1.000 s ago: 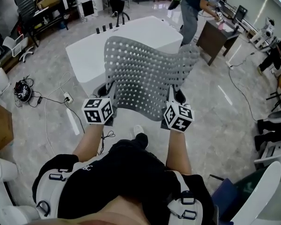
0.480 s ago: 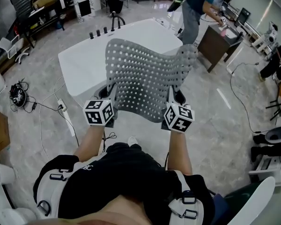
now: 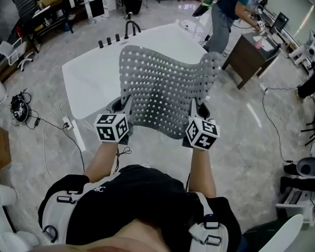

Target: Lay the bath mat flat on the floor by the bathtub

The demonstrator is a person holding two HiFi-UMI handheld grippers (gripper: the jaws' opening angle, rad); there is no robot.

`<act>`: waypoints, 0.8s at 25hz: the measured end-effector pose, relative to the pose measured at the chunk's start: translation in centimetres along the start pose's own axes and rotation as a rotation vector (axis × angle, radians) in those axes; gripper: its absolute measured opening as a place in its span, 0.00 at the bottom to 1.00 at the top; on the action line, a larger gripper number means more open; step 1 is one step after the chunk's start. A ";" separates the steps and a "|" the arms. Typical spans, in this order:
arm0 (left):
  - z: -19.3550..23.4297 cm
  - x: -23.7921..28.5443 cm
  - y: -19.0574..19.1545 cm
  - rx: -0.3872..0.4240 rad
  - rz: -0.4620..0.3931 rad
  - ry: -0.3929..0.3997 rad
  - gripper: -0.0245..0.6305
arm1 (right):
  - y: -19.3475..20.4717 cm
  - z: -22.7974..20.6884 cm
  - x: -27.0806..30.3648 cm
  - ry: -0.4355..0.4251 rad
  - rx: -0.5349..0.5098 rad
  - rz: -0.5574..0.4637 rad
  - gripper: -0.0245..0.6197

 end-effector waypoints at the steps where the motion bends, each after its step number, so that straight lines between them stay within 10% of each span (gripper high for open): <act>1: -0.1 0.8 -0.3 0.001 0.007 0.001 0.10 | -0.3 -0.6 0.8 -0.001 0.009 0.006 0.16; 20: 4.2 6.5 2.6 -0.101 0.057 -0.375 0.10 | 1.2 -2.8 19.5 -0.322 -0.023 0.221 0.16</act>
Point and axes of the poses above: the fingertips, and each gripper's own axes: x forward along the fingers, z to its left, y out of its underside, the point moved 3 cm from there along -x, backward along the fingers, and after that the axes turned 10 degrees about x, right-handed, at the moved point
